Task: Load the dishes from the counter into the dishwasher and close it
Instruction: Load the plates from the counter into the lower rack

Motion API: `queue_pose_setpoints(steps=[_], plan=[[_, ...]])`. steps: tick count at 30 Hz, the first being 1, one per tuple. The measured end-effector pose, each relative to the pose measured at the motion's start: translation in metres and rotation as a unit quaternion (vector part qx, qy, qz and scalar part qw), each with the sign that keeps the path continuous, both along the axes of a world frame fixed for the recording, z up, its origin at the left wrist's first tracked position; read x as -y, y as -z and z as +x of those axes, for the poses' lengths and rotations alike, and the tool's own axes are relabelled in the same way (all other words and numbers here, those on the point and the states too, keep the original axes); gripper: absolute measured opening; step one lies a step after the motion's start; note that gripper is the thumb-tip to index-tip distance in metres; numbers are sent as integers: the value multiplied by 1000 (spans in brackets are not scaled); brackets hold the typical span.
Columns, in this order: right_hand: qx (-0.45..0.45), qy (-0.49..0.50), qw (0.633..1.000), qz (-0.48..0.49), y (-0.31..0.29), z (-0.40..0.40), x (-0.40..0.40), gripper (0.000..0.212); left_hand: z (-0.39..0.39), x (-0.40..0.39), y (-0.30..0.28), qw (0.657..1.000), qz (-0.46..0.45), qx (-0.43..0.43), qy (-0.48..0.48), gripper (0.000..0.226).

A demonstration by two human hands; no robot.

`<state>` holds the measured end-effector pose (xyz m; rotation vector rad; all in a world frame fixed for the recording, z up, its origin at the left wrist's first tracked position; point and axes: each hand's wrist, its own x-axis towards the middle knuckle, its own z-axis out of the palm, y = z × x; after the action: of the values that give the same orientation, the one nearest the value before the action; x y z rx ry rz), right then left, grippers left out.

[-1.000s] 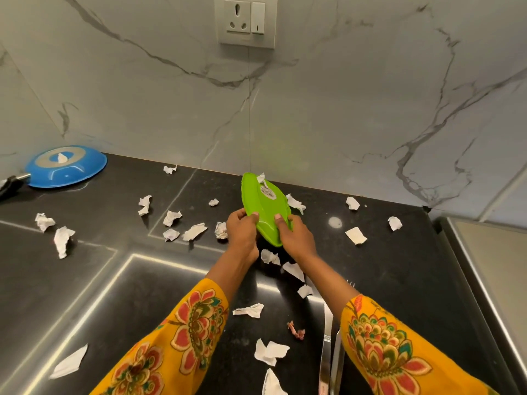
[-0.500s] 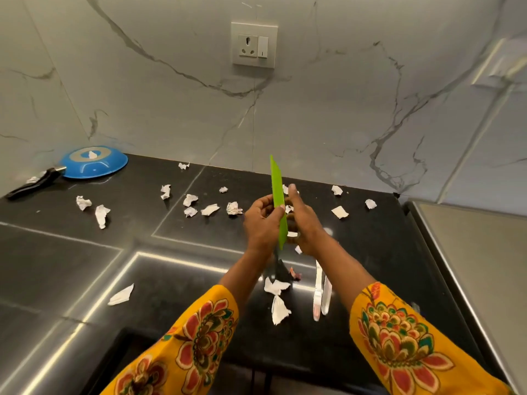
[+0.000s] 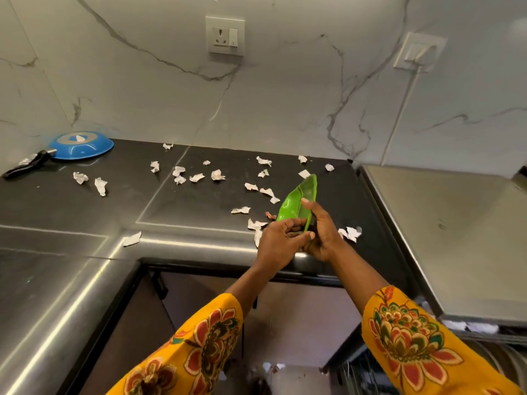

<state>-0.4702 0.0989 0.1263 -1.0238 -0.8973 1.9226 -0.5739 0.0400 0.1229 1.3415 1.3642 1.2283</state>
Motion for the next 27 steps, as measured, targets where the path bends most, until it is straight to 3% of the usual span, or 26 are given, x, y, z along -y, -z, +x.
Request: queue_pose_setpoints(steps=[3, 7, 11, 15, 21, 27], plan=[[-33, 35, 999, -15, -2, 24, 23, 31, 20, 18, -6, 998, -26, -20, 55, 36], [-27, 67, 996, -46, -2, 52, 56, 32, 40, 33, -6, 993, -50, -58, 86, 18], [-10, 118, 992, -49, 5, 86, 83, 36, 63, 36, 10, 994, -62, -82, -25, 15], [12, 126, 990, -63, 13, 132, 105, 35, 88, 31, 24, 972, -118, -141, -148, 36], [42, 142, 988, -51, 32, 225, 144, 44, 166, 45, 66, 975, -211, 8, -76, 28], [86, 164, 979, -85, 54, 326, 192, 51, 268, 79, 107, 963, -267, 21, -15, 26]])
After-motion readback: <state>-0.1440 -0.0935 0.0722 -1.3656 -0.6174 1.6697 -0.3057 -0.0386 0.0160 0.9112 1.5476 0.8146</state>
